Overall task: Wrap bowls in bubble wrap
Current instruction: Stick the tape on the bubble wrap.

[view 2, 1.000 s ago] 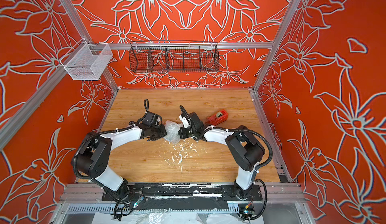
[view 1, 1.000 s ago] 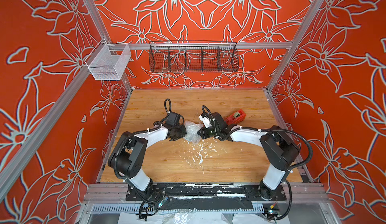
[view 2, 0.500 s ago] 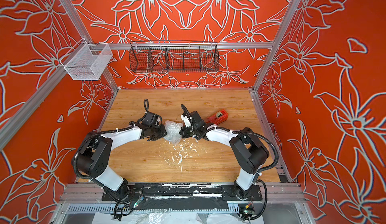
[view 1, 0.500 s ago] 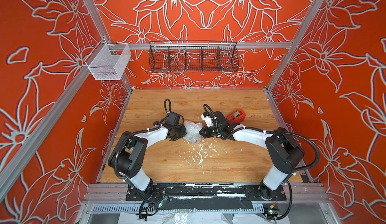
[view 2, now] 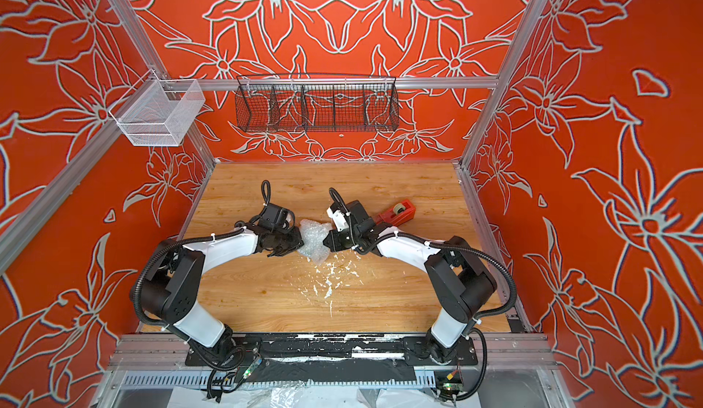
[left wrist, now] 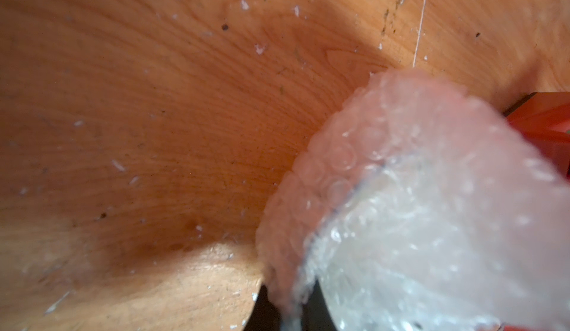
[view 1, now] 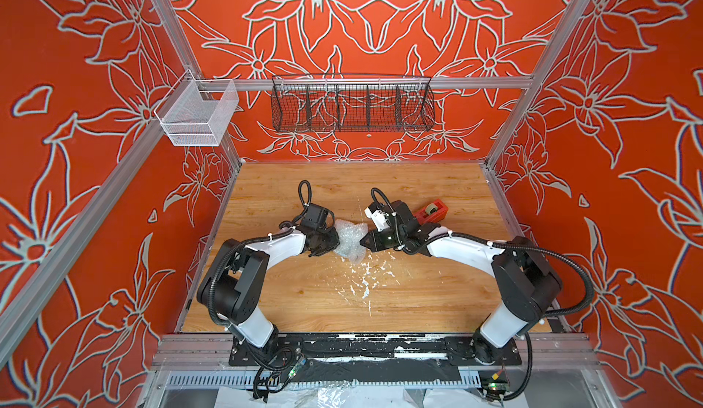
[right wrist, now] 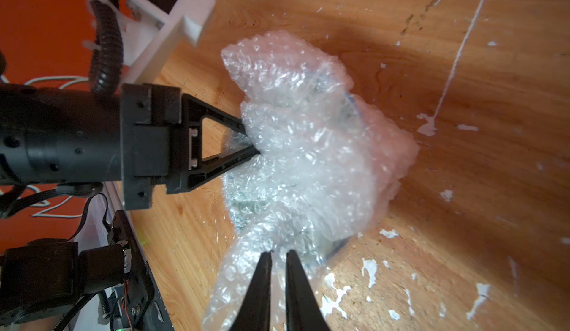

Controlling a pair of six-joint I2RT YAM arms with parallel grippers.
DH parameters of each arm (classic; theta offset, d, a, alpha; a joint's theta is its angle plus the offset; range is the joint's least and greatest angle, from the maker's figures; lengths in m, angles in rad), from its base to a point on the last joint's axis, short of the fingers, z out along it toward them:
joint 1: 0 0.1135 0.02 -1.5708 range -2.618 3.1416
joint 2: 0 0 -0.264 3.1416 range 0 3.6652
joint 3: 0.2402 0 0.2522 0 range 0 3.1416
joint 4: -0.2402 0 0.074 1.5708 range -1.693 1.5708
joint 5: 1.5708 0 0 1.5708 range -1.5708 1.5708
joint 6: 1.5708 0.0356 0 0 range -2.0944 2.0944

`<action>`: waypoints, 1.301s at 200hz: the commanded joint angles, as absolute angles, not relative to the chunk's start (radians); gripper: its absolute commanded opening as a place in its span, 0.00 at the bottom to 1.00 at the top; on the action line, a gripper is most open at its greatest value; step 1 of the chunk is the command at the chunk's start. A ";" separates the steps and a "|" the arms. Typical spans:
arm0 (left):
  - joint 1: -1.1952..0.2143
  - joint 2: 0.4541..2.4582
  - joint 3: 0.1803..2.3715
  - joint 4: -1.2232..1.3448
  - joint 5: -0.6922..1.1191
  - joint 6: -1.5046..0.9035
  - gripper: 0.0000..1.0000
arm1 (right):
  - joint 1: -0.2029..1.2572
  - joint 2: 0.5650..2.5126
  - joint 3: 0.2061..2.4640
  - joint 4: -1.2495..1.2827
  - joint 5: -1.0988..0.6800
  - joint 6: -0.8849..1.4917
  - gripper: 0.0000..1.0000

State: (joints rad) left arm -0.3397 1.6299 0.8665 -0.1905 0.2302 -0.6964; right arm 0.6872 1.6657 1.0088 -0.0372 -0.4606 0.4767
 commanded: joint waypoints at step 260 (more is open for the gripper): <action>-0.328 1.648 0.847 -0.291 0.177 -0.703 0.26 | 0.616 1.803 1.089 -0.007 -0.576 0.531 0.15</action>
State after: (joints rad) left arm -0.3401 1.6508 0.8818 -0.1768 0.2237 -0.7078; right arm 0.6220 1.8412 1.0584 0.0746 -0.5560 0.5587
